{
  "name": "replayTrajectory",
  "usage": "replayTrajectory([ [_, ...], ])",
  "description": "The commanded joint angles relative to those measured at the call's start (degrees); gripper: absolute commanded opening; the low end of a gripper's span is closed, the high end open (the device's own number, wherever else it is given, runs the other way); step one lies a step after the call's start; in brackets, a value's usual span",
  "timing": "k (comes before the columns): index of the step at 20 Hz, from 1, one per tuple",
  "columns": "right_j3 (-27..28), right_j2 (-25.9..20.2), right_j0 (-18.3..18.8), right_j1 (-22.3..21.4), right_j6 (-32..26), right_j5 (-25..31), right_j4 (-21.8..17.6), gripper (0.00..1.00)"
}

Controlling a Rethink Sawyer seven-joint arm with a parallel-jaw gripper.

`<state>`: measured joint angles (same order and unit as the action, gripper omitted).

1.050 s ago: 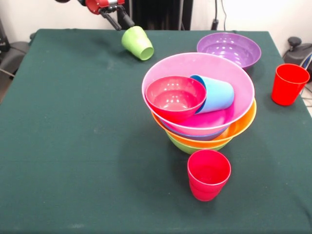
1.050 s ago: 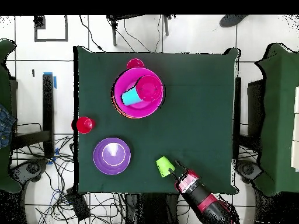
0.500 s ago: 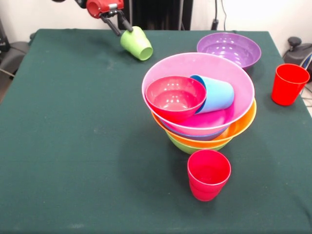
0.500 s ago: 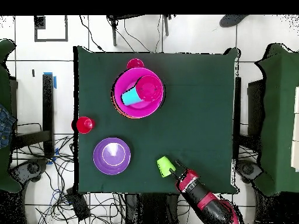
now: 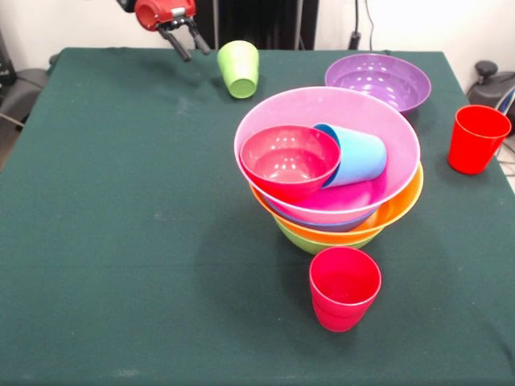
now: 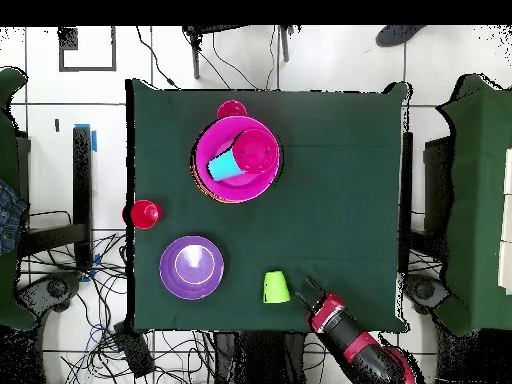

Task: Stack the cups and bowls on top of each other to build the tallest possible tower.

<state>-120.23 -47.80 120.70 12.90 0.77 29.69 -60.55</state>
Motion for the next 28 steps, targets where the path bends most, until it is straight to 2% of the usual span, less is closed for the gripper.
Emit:
replayTrajectory([
  [1,7.0,-0.4,-3.8,0.4,-5.2,0.8,0.9,1.0],
  [7,6.3,0.4,-4.7,-0.7,-4.6,1.6,1.0,1.0],
  [10,6.7,3.2,-6.3,-1.2,-2.5,2.3,0.7,1.0],
  [15,6.7,5.6,-7.4,-0.9,-3.1,2.5,-0.3,1.0],
  [19,8.1,7.9,-9.8,-2.0,-0.1,3.4,0.6,1.0],
  [26,8.8,10.2,-13.5,-5.4,7.1,0.4,1.1,1.0],
  [28,9.0,10.4,-14.1,-6.0,7.5,-0.2,1.3,1.0],
])
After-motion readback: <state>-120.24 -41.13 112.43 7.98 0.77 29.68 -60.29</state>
